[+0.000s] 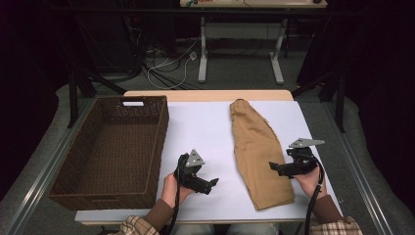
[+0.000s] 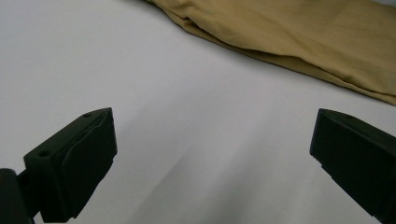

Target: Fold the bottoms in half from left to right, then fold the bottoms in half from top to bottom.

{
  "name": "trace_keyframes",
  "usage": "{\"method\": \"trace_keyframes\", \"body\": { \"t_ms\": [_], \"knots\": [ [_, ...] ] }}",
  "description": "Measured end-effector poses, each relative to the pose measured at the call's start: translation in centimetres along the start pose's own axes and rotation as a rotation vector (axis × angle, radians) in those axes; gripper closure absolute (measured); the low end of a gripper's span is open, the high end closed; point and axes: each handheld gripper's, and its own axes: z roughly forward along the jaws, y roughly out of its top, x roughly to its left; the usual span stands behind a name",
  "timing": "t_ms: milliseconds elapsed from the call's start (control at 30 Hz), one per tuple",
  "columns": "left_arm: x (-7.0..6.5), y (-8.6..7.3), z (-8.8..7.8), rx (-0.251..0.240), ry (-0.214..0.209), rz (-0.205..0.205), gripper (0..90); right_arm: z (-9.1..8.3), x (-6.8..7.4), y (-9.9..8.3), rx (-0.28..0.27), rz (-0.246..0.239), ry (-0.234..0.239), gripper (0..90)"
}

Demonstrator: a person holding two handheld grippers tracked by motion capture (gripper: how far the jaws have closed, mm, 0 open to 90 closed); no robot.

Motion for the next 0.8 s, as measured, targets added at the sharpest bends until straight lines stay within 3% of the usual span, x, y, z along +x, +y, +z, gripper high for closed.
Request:
{"method": "trace_keyframes", "body": {
  "t_ms": [433,800],
  "knots": [
    [-0.15,-0.01,0.39,0.018,-0.01,0.003,0.2,0.21,0.23,-0.07,0.006,-0.019,0.003,11.1],
    [-0.16,0.34,0.78,0.024,0.01,-0.002,0.0,0.55,0.33,-0.14,0.038,-0.038,-0.012,15.2]
  ]
}}
